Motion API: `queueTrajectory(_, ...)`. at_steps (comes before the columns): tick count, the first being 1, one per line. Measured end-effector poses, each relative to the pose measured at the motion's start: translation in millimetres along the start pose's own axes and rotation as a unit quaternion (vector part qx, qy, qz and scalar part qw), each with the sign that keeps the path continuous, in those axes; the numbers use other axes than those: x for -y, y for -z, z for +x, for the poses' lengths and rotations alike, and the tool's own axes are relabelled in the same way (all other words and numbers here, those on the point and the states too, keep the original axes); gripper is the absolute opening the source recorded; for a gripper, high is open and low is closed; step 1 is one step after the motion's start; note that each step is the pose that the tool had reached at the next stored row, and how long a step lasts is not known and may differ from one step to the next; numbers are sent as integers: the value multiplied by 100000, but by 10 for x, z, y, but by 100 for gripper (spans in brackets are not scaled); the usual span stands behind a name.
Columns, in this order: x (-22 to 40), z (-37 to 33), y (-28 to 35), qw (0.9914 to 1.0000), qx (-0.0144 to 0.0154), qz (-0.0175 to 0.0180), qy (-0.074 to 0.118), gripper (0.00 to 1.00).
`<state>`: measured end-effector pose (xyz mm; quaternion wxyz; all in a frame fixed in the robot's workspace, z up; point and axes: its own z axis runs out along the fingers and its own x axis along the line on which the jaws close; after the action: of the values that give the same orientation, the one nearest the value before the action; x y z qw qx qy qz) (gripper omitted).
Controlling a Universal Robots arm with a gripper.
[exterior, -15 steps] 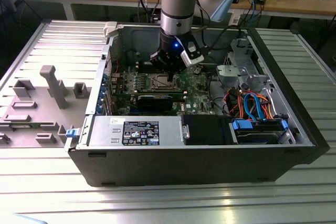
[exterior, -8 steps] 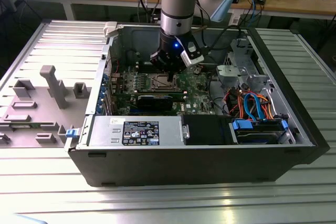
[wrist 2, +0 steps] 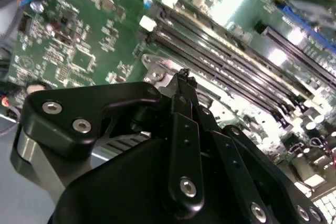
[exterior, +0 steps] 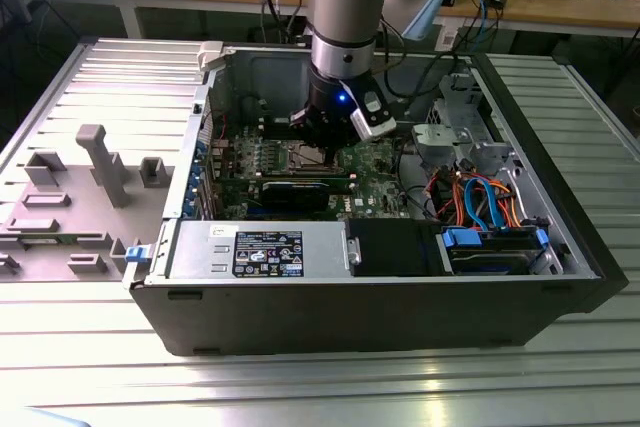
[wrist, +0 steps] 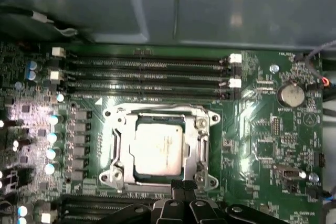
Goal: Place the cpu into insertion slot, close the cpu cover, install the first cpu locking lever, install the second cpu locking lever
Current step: 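Install the second cpu locking lever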
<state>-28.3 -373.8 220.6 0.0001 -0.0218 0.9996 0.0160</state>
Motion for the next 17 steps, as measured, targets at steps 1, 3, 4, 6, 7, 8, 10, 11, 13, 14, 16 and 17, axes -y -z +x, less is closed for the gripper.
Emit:
queueTrajectory(1,15,-30,0,100000,-54,-4,10,11)
queueTrajectory(3,117,-25,3,100000,-62,-41,2,11)
queueTrajectory(4,139,-17,4,100000,-69,-113,7,11)
queueTrajectory(6,155,22,4,99990,-7,-1434,4,11)
queueTrajectory(7,154,37,4,99978,21,-2121,5,11)
queueTrajectory(8,154,65,4,99944,79,-3356,11,11)
queueTrajectory(10,250,256,-3,99902,159,-4412,8,11)
queueTrajectory(11,248,404,-18,99886,239,-4774,15,11)
queueTrajectory(13,242,575,-65,99871,264,-5077,102,11)
queueTrajectory(14,243,589,-86,99866,221,-5141,562,11)
queueTrajectory(16,242,604,-109,99844,166,-5396,1435,11)
queueTrajectory(17,240,616,-116,99828,151,-5585,1796,11)
